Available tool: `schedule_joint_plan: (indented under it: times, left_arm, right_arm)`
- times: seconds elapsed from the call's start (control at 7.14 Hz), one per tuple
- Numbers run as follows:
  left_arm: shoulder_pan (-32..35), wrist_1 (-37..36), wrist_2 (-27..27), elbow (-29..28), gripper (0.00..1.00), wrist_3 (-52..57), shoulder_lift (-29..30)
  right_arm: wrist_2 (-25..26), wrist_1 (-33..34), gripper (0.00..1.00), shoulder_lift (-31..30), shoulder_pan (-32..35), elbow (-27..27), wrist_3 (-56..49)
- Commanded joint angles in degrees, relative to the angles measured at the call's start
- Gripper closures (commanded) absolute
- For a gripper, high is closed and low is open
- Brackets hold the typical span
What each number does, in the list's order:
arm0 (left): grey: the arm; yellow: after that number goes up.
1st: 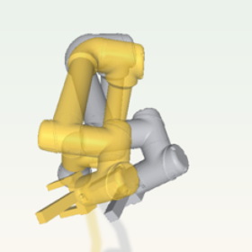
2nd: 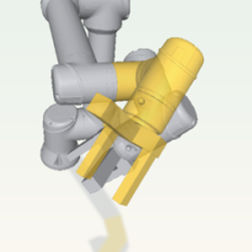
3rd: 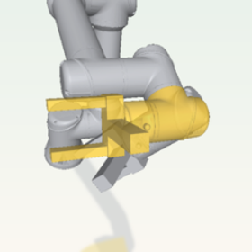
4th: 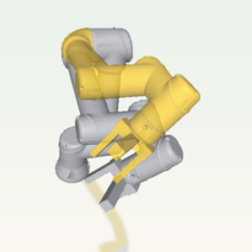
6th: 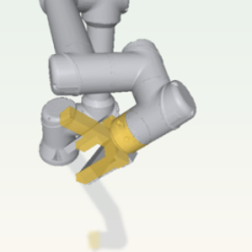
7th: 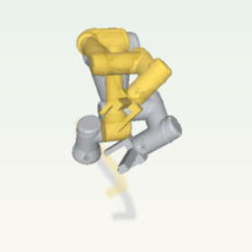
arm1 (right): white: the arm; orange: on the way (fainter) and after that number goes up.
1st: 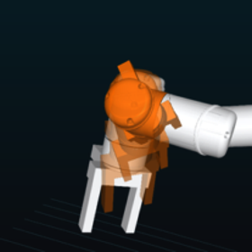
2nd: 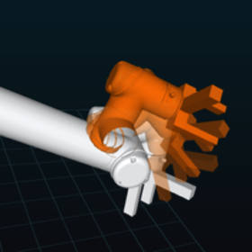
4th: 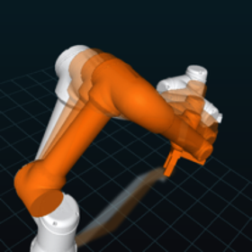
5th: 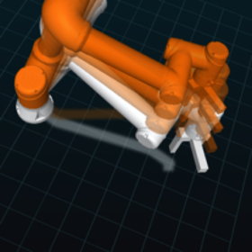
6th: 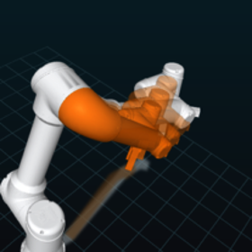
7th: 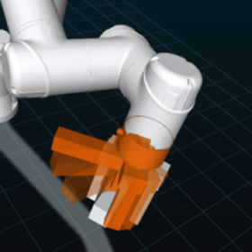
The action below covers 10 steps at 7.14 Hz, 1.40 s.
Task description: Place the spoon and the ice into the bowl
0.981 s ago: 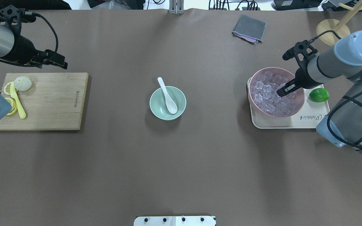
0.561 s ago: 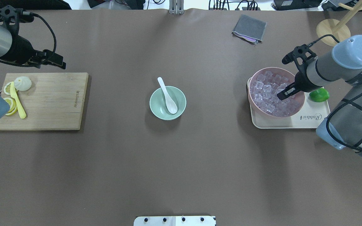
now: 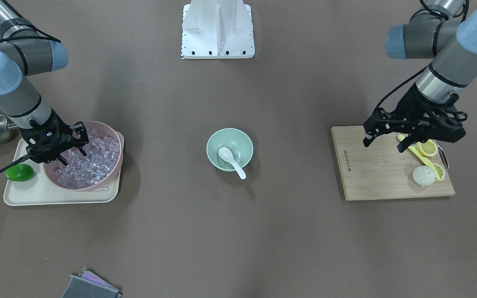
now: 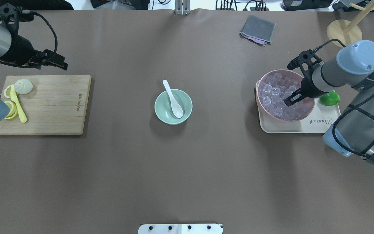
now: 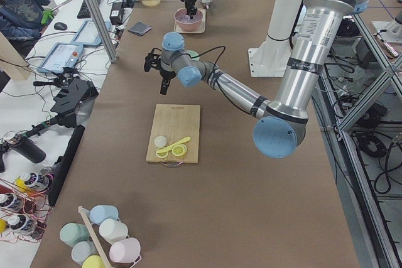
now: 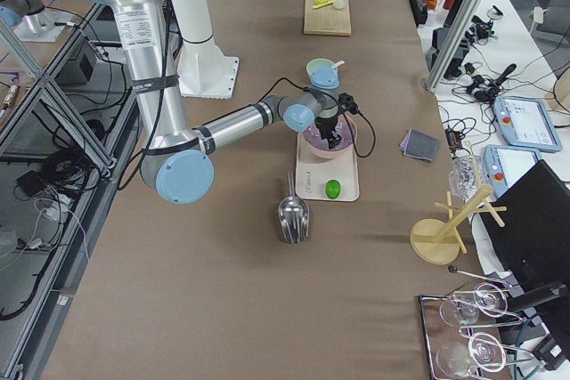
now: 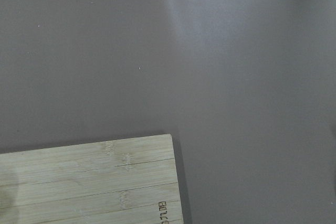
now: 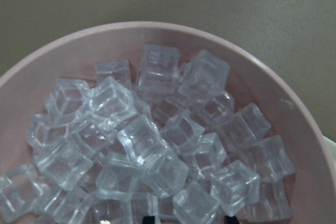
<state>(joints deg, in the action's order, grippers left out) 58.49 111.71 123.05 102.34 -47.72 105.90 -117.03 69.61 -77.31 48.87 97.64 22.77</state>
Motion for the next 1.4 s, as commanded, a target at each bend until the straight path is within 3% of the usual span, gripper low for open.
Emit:
schedule_joint_plan:
  times: [0.0, 0.56, 0.98, 1.12, 1.26]
  left_arm:
    - [0.13, 0.0, 0.0, -0.13, 0.02, 0.0, 0.01]
    - [0.13, 0.0, 0.0, -0.13, 0.02, 0.0, 0.09]
    - [0.13, 0.08, -0.09, -0.04, 0.02, -0.09, 0.09]
    - [0.13, 0.08, -0.26, 0.05, 0.02, -0.09, 0.09]
    - [0.13, 0.08, -0.44, 0.14, 0.02, -0.09, 0.01]
  right_arm:
    - [-0.12, 0.0, 1.0, 0.23, -0.09, -0.26, -0.01]
    - [-3.72, 0.7, 1.0, 1.2, 2.19, 0.09, -0.19]
    - [-3.29, 0.62, 1.0, 1.2, 2.55, 0.27, 0.6]
    - [-3.29, 0.53, 0.77, 1.29, 2.55, 0.62, 2.35]
    - [-2.68, 0.01, 0.46, 1.37, 2.11, 0.27, 6.71]
